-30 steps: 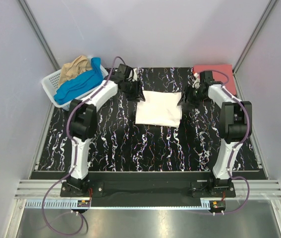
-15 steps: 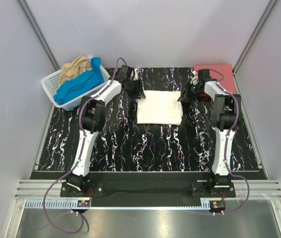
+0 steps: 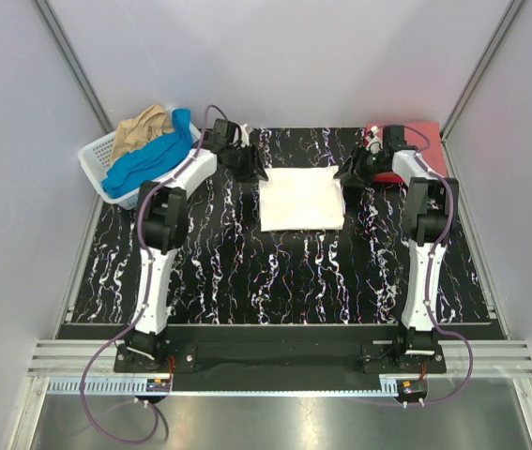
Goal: Fold and stack the t-shirts
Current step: Fold the tshirt, then neatly place the folded tshirt to the corner
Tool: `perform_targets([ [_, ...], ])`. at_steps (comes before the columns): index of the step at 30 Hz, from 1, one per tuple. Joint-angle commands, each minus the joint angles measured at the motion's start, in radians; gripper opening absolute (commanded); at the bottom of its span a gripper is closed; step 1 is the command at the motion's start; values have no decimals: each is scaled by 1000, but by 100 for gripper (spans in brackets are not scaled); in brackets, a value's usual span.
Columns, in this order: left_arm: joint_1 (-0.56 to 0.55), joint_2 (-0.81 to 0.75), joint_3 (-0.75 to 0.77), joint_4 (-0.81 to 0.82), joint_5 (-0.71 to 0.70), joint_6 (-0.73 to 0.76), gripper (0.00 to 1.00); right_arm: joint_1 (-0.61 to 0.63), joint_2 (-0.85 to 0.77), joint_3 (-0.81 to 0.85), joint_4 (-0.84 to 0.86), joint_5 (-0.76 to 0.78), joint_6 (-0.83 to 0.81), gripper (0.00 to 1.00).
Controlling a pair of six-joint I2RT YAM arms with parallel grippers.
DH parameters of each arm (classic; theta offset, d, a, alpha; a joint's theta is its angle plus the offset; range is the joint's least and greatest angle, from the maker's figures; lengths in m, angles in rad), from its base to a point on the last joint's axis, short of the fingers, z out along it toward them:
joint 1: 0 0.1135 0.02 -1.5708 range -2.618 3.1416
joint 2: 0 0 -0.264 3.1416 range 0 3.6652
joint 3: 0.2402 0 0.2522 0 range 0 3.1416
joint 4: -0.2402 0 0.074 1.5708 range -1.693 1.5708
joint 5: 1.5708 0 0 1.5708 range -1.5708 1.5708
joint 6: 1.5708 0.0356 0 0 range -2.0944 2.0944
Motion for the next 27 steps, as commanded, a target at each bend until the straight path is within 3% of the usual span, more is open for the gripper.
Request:
perform_targets([
  [1,3,-290,-95,-1,31,12,45,-5,-117,-25,10,10,-12,58],
  [5,1,-473,-281,-24,17,16,45,-5,-127,-70,9,36,-31,63],
  [13,-19,-716,-471,-54,4,47,46,13,-53,-13,3,47,-42,66],
  [17,-54,-771,-580,-50,-6,58,46,19,11,56,-57,53,-67,65],
  [21,-79,-774,-582,-44,20,62,47,67,50,80,-96,109,-97,65],
  [25,-79,-776,-590,-34,66,49,46,87,94,111,-152,165,-120,59],
  [27,-79,-793,-597,-33,71,47,47,87,96,111,-154,157,-124,52],
])
